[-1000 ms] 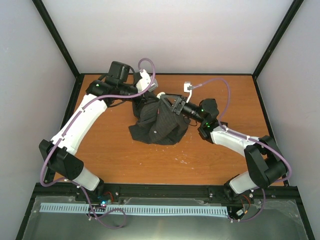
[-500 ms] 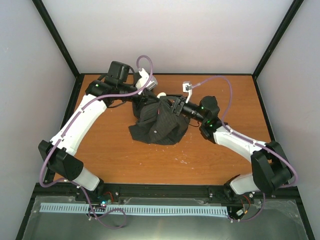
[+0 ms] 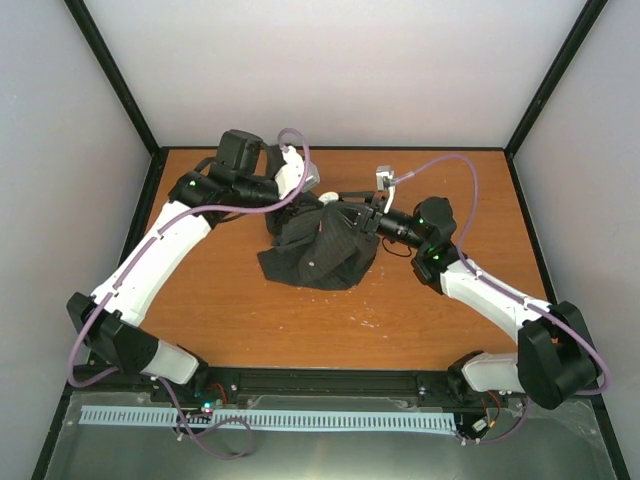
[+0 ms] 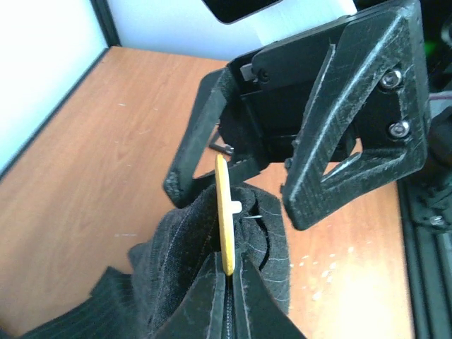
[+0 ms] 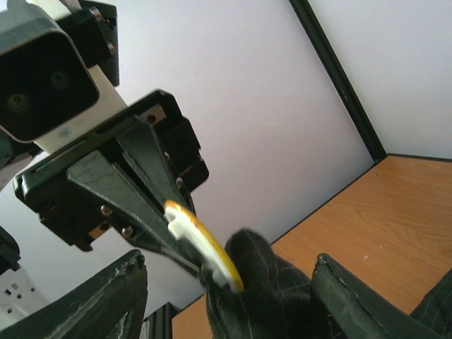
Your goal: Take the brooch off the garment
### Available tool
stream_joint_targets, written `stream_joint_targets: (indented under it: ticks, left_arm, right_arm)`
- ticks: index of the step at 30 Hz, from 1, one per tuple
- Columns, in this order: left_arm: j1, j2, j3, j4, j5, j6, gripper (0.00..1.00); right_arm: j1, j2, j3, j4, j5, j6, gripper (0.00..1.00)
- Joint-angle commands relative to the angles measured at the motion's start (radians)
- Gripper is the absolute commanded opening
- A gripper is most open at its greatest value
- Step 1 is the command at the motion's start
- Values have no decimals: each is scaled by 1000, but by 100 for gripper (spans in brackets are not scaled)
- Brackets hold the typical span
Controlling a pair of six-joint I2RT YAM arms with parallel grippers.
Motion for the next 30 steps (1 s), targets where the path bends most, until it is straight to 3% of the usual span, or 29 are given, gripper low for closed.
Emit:
stream_joint_targets:
  ticks: [1, 8, 17, 22, 25, 30]
  left_arm:
    - [-7, -53, -20, 96, -95, 148, 1]
    - [-7, -80, -23, 164, -152, 250, 1]
    - [-8, -131, -125, 329, -195, 322, 1]
    - [-18, -147, -154, 356, -171, 348, 1]
    - [-28, -174, -193, 383, -174, 388, 1]
    - [-39, -271, -376, 617, -277, 507, 1]
  right_arm:
    - [-9, 7, 2, -25, -80, -37, 62]
    - [-9, 38, 14, -26, -109, -44, 59]
    - [12, 46, 42, -13, -61, -2, 18]
    - [43, 65, 68, -43, -20, -12, 12]
    - [53, 79, 83, -46, -10, -5, 3]
    - [66, 68, 81, -35, -12, -2, 3]
